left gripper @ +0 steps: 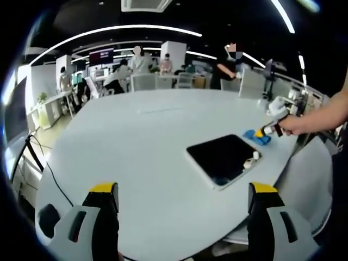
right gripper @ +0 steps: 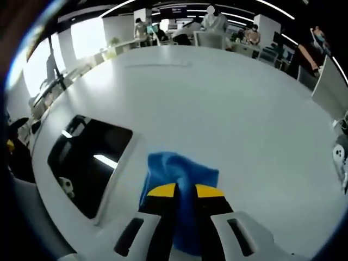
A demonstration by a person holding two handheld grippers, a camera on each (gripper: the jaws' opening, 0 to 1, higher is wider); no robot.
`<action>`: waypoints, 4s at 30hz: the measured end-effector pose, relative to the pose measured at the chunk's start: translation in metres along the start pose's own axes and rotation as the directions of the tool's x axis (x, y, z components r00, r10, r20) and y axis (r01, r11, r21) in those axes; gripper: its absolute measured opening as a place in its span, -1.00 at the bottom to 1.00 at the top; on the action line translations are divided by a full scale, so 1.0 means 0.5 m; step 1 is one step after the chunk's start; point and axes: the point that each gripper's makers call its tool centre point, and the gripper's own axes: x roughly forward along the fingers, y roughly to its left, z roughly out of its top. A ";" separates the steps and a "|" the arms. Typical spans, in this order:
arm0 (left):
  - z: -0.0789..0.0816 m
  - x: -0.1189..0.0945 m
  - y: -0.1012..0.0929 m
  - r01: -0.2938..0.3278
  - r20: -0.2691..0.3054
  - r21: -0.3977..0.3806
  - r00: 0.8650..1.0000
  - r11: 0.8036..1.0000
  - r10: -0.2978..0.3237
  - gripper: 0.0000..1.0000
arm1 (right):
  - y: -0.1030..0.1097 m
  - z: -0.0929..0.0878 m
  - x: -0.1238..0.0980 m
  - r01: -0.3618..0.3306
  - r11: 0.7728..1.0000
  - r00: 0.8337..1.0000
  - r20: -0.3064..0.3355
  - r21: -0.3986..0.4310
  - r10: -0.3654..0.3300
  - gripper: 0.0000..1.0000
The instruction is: Wipe the mirror surface with the cleaning cloth until all visible marks leave the cleaned area.
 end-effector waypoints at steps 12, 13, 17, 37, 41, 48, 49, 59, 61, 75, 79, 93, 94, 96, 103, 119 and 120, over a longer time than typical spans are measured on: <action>0.005 0.001 0.009 0.017 -0.010 0.005 1.000 1.000 -0.017 0.99 | 0.005 0.012 -0.005 0.002 0.998 1.000 -0.018 0.063 0.000 -0.98; 0.009 0.000 0.012 0.018 -0.008 0.008 1.000 1.000 -0.018 0.99 | 0.006 0.016 -0.008 0.002 0.998 1.000 -0.023 0.070 0.000 -0.98; 0.010 0.000 0.025 0.016 -0.010 0.014 1.000 1.000 -0.016 0.99 | 0.005 0.031 -0.013 -0.003 0.996 1.000 -0.030 0.092 0.006 -0.99; 0.030 0.009 0.035 0.120 -0.011 0.072 0.993 0.990 -0.120 0.99 | -0.019 0.067 -0.057 0.033 0.957 0.996 -0.094 0.288 -0.006 -1.00; 0.027 0.030 0.049 0.105 -0.026 0.074 0.994 0.992 -0.103 0.99 | -0.030 0.101 -0.066 0.022 0.959 0.996 -0.089 0.282 0.004 -1.00; 0.034 0.021 0.049 0.068 -0.017 0.075 0.998 0.995 -0.067 0.99 | -0.001 0.101 -0.061 -0.021 0.963 0.992 -0.115 0.268 0.054 -1.00; 0.030 0.020 0.051 0.064 -0.019 0.075 0.998 0.995 -0.063 0.99 | 0.003 0.104 -0.060 -0.022 0.968 0.992 -0.116 0.251 0.053 -1.00; 0.027 0.013 0.056 0.065 -0.001 0.067 0.998 0.996 -0.065 0.99 | 0.028 0.161 -0.098 -0.048 0.970 0.994 -0.084 0.237 0.070 -1.00; 0.029 0.013 0.058 0.063 0.002 0.066 0.998 0.996 -0.063 0.99 | 0.026 0.159 -0.096 -0.047 0.970 0.994 -0.086 0.240 0.069 -1.00; 0.027 -0.001 0.056 0.068 0.006 0.066 0.998 0.995 -0.069 0.99 | 0.073 0.130 -0.047 -0.040 0.968 0.988 -0.132 0.249 0.075 -1.00; 0.023 -0.010 0.059 0.059 0.001 0.060 0.998 0.996 -0.059 0.99 | 0.089 0.121 -0.022 -0.039 0.964 0.986 -0.148 0.262 0.081 -1.00; 0.007 -0.029 0.073 0.043 -0.014 0.046 0.999 0.998 -0.043 0.99 | 0.145 0.115 0.028 -0.060 0.963 0.978 -0.177 0.263 0.109 -1.00; 0.005 -0.029 0.076 0.043 -0.015 0.046 0.999 0.998 -0.043 0.99 | 0.150 0.115 0.032 -0.062 0.963 0.978 -0.179 0.262 0.111 -1.00; 0.004 -0.030 0.079 0.043 -0.016 0.045 0.999 0.998 -0.043 0.99 | 0.156 0.116 0.038 -0.065 0.963 0.976 -0.184 0.260 0.115 -1.00; 0.001 -0.029 0.082 0.048 -0.012 0.040 0.999 0.998 -0.048 0.99 | 0.193 0.112 0.046 -0.077 0.965 0.971 -0.199 0.249 0.129 -1.00; -0.004 -0.043 0.102 0.048 -0.007 0.032 0.999 0.998 -0.048 0.99 | 0.285 0.128 0.073 -0.115 0.964 0.963 -0.211 0.238 0.167 -1.00; -0.005 -0.044 0.103 0.047 -0.006 0.031 0.999 0.998 -0.047 0.99 | 0.289 0.129 0.074 -0.116 0.964 0.963 -0.211 0.238 0.168 -1.00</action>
